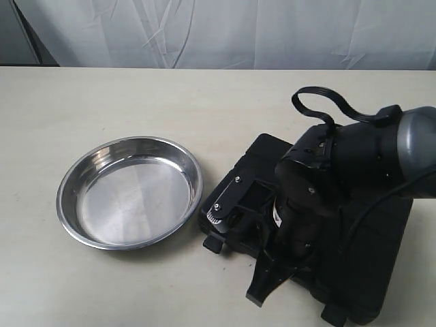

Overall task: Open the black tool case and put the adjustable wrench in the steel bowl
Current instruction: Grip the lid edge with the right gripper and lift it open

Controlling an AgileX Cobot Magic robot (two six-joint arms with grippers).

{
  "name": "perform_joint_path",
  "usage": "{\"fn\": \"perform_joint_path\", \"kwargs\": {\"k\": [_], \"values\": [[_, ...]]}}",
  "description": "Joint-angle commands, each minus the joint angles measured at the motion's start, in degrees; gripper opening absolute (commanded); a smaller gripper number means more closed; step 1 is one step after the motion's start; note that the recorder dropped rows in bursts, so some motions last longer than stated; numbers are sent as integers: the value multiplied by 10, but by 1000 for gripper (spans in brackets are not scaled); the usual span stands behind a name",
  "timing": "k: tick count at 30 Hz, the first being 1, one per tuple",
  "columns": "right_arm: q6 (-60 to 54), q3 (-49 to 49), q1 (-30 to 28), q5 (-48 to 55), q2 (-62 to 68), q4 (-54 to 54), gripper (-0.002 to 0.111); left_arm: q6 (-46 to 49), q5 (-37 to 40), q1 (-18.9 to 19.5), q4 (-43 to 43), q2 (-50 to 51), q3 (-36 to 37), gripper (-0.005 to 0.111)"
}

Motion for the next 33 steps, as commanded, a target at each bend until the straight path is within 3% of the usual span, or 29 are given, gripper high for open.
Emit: {"fn": "perform_joint_path", "kwargs": {"k": [1,22,29,33], "values": [[8,-2,0,25,-5,-1,-1,-1,-2,-1,-1,2,-1,0],[8,-3,0,114,-239,-19,-1,-1,-2,-1,-1,2,-1,0],[113,-3,0,148,-298,-205,-1,-1,-2,-1,-1,2,-1,0],[199,-3,0,203,-300,-385,-1,-1,-2,-1,-1,2,-1,0]]}}
